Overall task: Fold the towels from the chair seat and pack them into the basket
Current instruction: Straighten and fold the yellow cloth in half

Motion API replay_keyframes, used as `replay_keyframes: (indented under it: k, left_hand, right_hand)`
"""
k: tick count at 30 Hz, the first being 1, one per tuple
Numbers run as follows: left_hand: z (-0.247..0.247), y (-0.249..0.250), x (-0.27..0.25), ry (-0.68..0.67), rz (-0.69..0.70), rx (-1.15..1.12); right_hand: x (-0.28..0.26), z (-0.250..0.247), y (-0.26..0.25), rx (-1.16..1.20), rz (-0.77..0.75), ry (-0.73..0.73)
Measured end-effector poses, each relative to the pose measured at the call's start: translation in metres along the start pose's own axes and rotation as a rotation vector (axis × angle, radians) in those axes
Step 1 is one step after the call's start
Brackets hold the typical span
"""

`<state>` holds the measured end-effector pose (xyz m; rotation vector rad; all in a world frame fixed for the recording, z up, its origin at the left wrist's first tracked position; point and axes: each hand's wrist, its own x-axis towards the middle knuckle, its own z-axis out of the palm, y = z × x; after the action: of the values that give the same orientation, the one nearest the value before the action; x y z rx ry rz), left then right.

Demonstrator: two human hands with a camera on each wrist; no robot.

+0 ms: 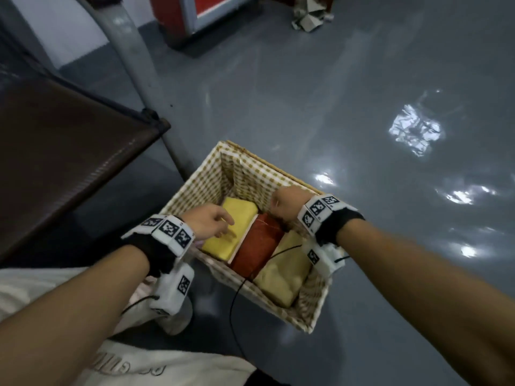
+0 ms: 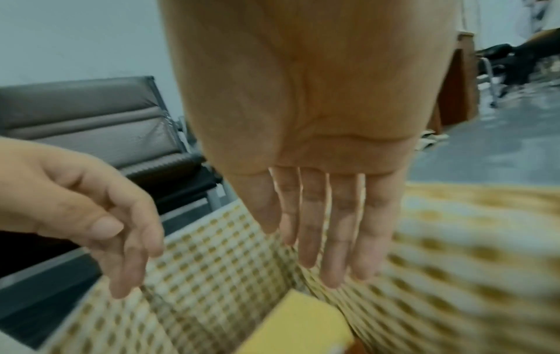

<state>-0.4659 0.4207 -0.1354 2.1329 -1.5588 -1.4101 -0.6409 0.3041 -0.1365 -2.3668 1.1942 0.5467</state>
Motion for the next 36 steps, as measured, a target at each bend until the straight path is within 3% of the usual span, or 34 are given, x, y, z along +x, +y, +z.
replay_keyframes:
  k: [7,12,15,18,21,25,28,31,34,36]
  left_hand:
    - [-0.119,-0.010,-0.102,0.416,0.055,-0.106]
    - [-0.205,-0.056,-0.207,0.874,-0.068,-0.359]
    - [-0.231,-0.105,-0.273,1.006,-0.169,-0.327]
    - [-0.233,-0.161,-0.329,1.060,-0.283,-0.242]
    - [-0.223,-0.221,-0.374,1.053,-0.490,-0.088]
    - [-0.202,-0.285,-0.414,1.063,-0.603,-0.149]
    - [-0.181,-0.324,-0.427,1.102,-0.691,-0.205]
    - [-0.168,-0.355,-0.435,0.998,-0.765,-0.192]
    - [-0.170,-0.374,-0.452,1.082,-0.809,-0.252]
    - [-0.169,-0.384,-0.460,1.070,-0.850,-0.225]
  right_hand:
    - [0.000,-0.097,-0.139,0.007,-0.433,0.202]
    - [-0.006,-0.152,-0.277,-0.055,-0.701,0.294]
    - [-0.008,-0.163,-0.362,-0.130,-0.834,0.281]
    - [-0.014,-0.160,-0.444,-0.177,-0.965,0.243]
    - [-0.023,-0.147,-0.516,-0.153,-1.054,0.166]
    - [-0.031,-0.110,-0.594,-0.227,-1.181,0.063]
    - [-0.024,-0.070,-0.637,-0.344,-1.255,-0.009]
    - [-0.010,-0.026,-0.668,-0.411,-1.277,-0.072]
    - [0.006,0.012,-0.692,-0.396,-1.254,-0.099]
    - [0.016,0.033,-0.706,-0.376,-1.250,-0.082]
